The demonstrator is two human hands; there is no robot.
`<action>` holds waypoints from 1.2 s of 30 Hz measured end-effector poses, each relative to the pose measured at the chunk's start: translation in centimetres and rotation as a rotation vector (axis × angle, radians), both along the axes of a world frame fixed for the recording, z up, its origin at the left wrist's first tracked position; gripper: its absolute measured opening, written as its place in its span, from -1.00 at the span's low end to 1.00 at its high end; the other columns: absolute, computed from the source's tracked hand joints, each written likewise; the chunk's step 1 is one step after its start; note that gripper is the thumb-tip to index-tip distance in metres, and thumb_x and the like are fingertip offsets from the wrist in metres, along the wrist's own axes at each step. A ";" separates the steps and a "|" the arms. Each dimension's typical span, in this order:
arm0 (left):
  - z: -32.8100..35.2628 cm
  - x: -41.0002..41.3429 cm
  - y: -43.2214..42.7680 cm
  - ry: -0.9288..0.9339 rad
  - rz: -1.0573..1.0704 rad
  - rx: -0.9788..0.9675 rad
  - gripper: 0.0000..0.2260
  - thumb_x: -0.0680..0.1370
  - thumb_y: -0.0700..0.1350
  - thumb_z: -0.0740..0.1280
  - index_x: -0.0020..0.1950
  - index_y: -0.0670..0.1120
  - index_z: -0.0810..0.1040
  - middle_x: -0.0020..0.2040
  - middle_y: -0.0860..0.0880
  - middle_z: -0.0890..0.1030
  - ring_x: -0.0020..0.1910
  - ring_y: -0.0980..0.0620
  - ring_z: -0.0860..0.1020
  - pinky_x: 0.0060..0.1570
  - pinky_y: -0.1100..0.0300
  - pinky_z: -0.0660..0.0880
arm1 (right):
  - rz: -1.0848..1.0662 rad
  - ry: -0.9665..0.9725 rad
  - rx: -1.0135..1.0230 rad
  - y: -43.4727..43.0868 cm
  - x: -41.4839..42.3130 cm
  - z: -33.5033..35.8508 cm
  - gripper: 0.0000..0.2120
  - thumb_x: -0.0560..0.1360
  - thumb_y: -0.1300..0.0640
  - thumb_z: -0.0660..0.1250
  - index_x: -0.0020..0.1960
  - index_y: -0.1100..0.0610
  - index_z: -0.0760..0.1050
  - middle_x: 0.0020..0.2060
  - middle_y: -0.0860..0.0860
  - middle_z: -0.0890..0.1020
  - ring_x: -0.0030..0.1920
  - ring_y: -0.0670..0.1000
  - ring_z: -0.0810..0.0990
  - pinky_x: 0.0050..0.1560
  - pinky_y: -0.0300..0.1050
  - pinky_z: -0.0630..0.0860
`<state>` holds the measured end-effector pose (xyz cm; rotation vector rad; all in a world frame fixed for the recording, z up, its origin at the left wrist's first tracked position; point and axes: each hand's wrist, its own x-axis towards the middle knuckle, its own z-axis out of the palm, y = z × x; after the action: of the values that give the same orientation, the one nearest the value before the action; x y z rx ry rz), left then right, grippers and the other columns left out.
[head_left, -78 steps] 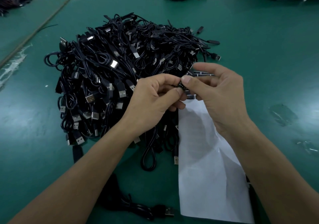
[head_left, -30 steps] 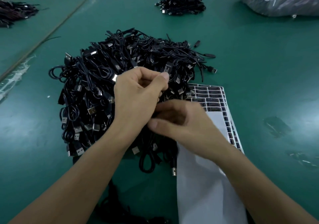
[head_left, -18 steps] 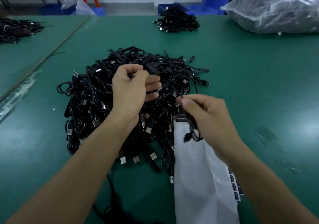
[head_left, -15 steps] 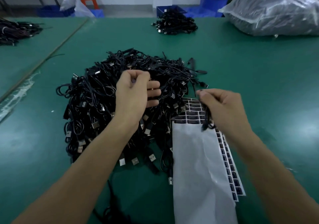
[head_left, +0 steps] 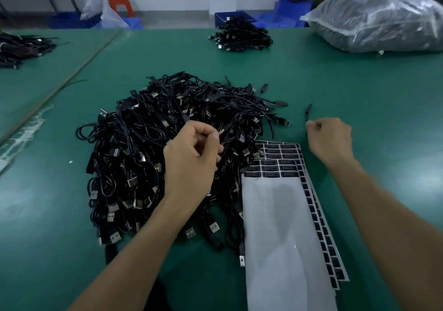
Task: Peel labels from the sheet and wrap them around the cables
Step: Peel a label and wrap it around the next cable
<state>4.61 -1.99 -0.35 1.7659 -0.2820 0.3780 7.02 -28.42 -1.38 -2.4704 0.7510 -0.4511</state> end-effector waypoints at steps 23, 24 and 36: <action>-0.1 1.3 -0.6 -0.014 0.035 0.318 -0.89 0.62 -0.18 0.35 0.08 -0.01 0.62 -0.17 0.21 0.58 -0.24 0.25 0.56 -0.23 0.37 0.50 | 0.529 -0.352 -0.114 10.9 -0.2 2.9 -0.82 0.51 0.31 0.36 0.06 0.13 0.64 0.04 0.07 0.62 0.07 0.08 0.58 0.14 -0.08 0.48; -0.2 1.4 -0.4 -0.031 0.043 0.289 -0.88 0.63 -0.20 0.32 0.11 -0.03 0.60 -0.12 0.18 0.58 -0.24 0.21 0.56 -0.22 0.29 0.54 | 0.545 -0.433 -0.053 10.8 -0.2 3.2 -0.85 0.50 0.31 0.40 0.03 0.14 0.65 -0.02 0.05 0.65 0.00 0.03 0.61 0.12 -0.08 0.52; 1.6 1.0 0.6 0.287 -0.255 -0.298 -0.47 0.68 0.15 0.14 -0.10 -0.31 0.56 -0.38 -0.10 0.52 -0.47 0.03 0.47 -0.47 0.18 0.45 | 0.933 -0.746 0.068 12.6 -5.1 1.6 -0.79 0.40 0.53 0.45 -0.05 0.29 0.69 0.13 0.18 0.68 0.18 0.02 0.65 0.26 -0.15 0.55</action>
<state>5.65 -1.36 1.20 1.4465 -0.2280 -0.0192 1.96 -15.86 0.24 -2.0314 -0.6446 -0.8436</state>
